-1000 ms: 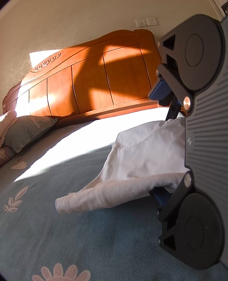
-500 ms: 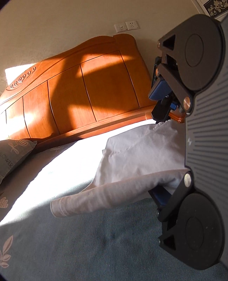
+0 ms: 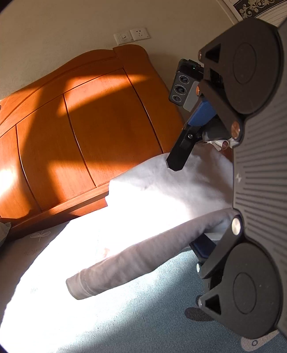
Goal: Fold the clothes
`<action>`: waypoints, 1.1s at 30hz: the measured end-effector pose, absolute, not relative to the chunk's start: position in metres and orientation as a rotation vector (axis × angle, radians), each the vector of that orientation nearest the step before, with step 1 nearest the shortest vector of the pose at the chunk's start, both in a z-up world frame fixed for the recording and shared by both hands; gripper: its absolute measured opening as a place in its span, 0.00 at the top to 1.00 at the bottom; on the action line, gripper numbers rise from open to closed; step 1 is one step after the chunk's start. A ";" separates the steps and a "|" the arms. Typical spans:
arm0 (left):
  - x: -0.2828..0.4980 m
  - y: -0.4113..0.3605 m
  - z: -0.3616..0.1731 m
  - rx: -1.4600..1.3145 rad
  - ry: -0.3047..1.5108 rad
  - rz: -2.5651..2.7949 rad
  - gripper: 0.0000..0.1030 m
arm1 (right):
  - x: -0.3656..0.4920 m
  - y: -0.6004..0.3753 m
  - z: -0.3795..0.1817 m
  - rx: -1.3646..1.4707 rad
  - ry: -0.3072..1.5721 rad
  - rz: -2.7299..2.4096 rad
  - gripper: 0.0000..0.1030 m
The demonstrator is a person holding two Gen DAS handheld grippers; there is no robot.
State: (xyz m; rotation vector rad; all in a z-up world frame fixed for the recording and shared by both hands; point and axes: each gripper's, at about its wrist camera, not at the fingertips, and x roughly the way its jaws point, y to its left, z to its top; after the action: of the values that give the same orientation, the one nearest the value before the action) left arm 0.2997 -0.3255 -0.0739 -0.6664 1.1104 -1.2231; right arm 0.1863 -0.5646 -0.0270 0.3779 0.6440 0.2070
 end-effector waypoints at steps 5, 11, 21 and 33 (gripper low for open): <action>0.311 -0.357 -0.089 -0.710 1.112 -1.230 0.02 | 0.194 -0.602 -0.033 0.333 0.643 0.142 0.00; 0.312 -0.368 -0.122 -0.720 1.190 -1.174 0.02 | 0.202 -0.620 -0.062 0.263 0.738 0.058 0.00; 0.309 -0.289 -0.085 -0.487 1.035 -1.133 0.02 | 0.147 -0.623 -0.063 0.159 0.663 -0.208 0.00; 0.291 -0.251 -0.079 -0.315 1.029 -1.078 0.02 | 0.148 -0.598 -0.101 0.257 0.708 -0.136 0.01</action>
State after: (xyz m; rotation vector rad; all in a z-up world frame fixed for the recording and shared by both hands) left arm 0.2912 -0.2509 -0.0790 -0.3154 1.0290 -1.0785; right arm 0.1483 -0.5976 -0.1010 0.2573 0.7081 -0.1363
